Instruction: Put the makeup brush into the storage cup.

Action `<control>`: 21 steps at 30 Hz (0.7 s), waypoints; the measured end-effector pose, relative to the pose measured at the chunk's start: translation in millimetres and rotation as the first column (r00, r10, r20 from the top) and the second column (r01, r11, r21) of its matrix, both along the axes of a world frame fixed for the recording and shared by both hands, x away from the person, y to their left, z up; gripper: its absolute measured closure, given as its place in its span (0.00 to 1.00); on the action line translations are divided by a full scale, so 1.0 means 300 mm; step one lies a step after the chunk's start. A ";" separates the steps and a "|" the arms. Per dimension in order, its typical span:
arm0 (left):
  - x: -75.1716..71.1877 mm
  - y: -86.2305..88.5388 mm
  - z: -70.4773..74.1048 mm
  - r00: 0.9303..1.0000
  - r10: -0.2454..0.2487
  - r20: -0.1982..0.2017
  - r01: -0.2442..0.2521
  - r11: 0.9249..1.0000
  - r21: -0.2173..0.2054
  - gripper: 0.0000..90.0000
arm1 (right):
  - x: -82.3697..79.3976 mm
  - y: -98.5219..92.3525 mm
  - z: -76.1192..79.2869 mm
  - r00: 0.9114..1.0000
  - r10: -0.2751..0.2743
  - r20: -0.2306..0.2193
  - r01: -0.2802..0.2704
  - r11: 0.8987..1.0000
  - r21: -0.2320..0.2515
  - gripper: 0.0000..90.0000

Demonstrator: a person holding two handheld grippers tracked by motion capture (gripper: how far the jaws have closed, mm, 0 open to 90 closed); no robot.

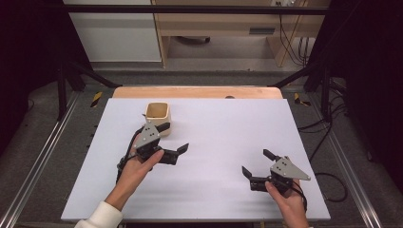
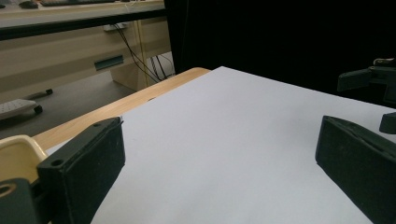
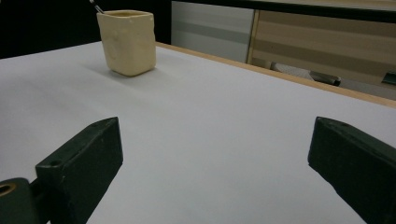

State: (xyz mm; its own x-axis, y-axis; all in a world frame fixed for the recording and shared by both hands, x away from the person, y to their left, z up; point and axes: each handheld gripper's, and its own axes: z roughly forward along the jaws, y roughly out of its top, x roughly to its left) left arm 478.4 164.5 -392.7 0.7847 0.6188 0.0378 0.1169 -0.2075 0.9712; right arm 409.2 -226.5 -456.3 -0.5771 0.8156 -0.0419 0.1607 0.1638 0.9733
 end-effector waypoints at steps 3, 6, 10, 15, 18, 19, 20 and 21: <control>-0.005 0.013 -0.005 1.000 0.002 0.002 -0.002 1.000 0.005 0.01 | 0.000 0.000 0.000 1.000 0.001 0.001 -0.001 1.000 -0.001 0.04; -0.011 0.029 -0.007 1.000 0.003 0.004 -0.003 1.000 0.006 0.01 | 0.000 -0.001 0.000 1.000 0.000 0.000 0.000 1.000 0.000 0.04; -0.024 0.051 -0.007 1.000 0.006 0.005 -0.006 1.000 0.000 0.02 | 0.000 0.000 0.001 1.000 0.000 0.001 0.000 1.000 0.001 0.04; -0.041 0.074 0.000 1.000 0.007 0.015 -0.007 1.000 -0.004 0.02 | 0.000 -0.001 0.002 1.000 -0.002 0.002 0.002 1.000 0.000 0.04; -0.049 0.086 0.004 1.000 0.009 0.020 -0.008 1.000 -0.010 0.02 | 0.000 -0.002 0.002 1.000 -0.002 0.003 0.002 1.000 0.000 0.04; -0.052 0.089 0.004 1.000 0.008 0.021 -0.008 1.000 -0.014 0.02 | -0.001 -0.002 0.002 1.000 -0.002 0.003 0.002 1.000 -0.001 0.04; -0.054 0.093 0.004 1.000 0.009 0.023 -0.008 1.000 -0.013 0.02 | -0.001 -0.002 0.002 1.000 -0.003 0.003 0.003 1.000 0.000 0.04; -0.057 0.097 0.004 1.000 0.008 0.024 -0.008 1.000 -0.012 0.02 | -0.001 -0.002 0.002 1.000 -0.003 0.002 0.003 1.000 0.001 0.04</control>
State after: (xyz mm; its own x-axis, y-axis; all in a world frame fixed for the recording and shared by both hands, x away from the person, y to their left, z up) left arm 461.5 193.7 -391.5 0.7785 0.6257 0.0491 0.0954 -0.1953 0.9761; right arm 408.9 -227.1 -455.6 -0.5741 0.8177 -0.0423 0.1596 0.1625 0.9737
